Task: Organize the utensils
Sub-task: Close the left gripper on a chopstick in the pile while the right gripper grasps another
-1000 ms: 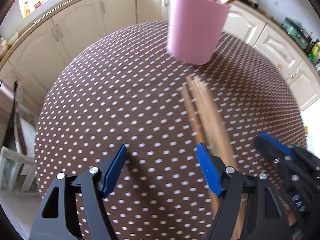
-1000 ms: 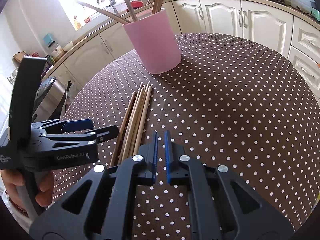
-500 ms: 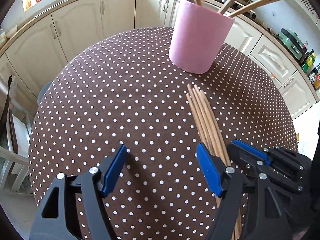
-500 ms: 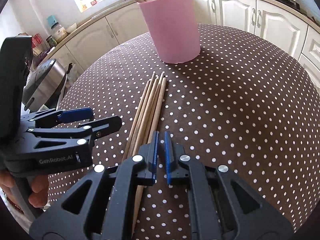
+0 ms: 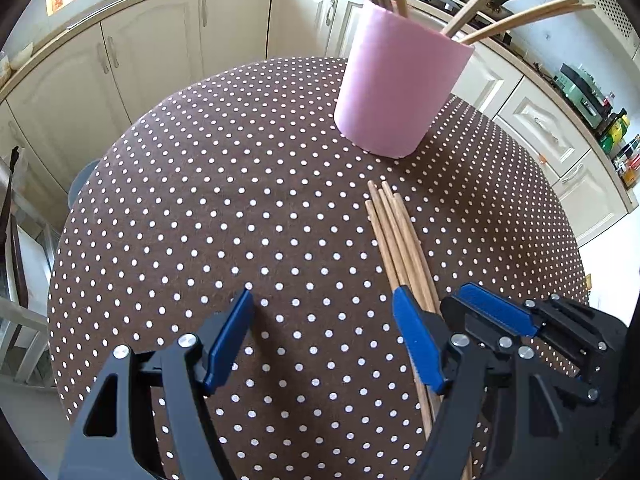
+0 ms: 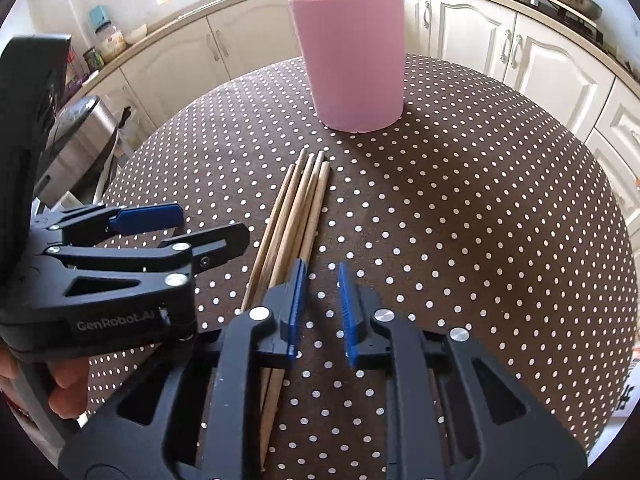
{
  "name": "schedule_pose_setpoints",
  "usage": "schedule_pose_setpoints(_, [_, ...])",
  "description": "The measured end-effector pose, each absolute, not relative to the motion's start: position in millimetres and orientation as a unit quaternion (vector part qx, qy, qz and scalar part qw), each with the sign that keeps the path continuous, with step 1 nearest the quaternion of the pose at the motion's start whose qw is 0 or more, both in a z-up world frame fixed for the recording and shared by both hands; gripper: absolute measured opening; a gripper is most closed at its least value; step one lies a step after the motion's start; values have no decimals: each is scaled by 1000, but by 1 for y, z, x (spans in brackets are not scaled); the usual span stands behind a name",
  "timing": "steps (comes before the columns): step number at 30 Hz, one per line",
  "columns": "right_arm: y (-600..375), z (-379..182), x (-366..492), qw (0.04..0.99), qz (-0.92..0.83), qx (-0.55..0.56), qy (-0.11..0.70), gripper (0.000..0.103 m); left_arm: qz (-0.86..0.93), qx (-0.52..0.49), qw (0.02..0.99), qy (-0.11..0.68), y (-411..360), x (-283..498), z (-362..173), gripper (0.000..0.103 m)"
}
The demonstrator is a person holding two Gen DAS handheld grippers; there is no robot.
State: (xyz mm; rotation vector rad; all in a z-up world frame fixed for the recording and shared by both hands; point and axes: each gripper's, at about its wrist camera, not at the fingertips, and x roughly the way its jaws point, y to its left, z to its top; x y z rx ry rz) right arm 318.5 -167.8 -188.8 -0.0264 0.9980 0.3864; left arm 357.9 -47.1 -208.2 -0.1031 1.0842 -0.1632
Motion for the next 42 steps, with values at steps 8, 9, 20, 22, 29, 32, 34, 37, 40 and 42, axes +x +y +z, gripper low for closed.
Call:
schedule_pose_setpoints(8, [-147, -197, 317, 857, 180, -54, 480, 23, -71, -25, 853, 517, -61, 364, -211, 71])
schedule_pose_setpoints(9, [-142, -197, 318, 859, 175, -68, 477, 23, -67, -16, 853, 517, -65, 366, -212, 71])
schedule_pose_setpoints(20, [-156, -197, 321, 855, 177, -56, 484, 20, -67, -5, 846, 528, -67, 370, -214, 71])
schedule_pose_setpoints(22, [-161, -196, 322, 854, 181, -50, 486, 20, -67, -4, 844, 533, -66, 372, -215, 71])
schedule_pose_setpoints(29, [-168, -196, 328, 851, 186, -45, 488, 22, -60, -6, 840, 539, -67, 389, -215, 71])
schedule_pose_setpoints(32, [-164, -194, 337, 849, 186, -48, 492, 22, -66, 2, 840, 538, -68, 394, -215, 70])
schedule_pose_setpoints(34, [-162, -194, 342, 847, 188, -54, 495, 23, -73, -2, 840, 537, -62, 394, -213, 64])
schedule_pose_setpoints(37, [-162, -193, 347, 844, 190, -49, 499, 23, -57, 6, 839, 541, -49, 392, -212, 37])
schedule_pose_setpoints(40, [-162, -192, 354, 843, 190, -38, 502, 23, -46, 26, 843, 535, -50, 393, -211, 34])
schedule_pose_setpoints(42, [-162, -191, 359, 842, 189, -35, 505, 23, -44, 25, 843, 535, -50, 394, -210, 34])
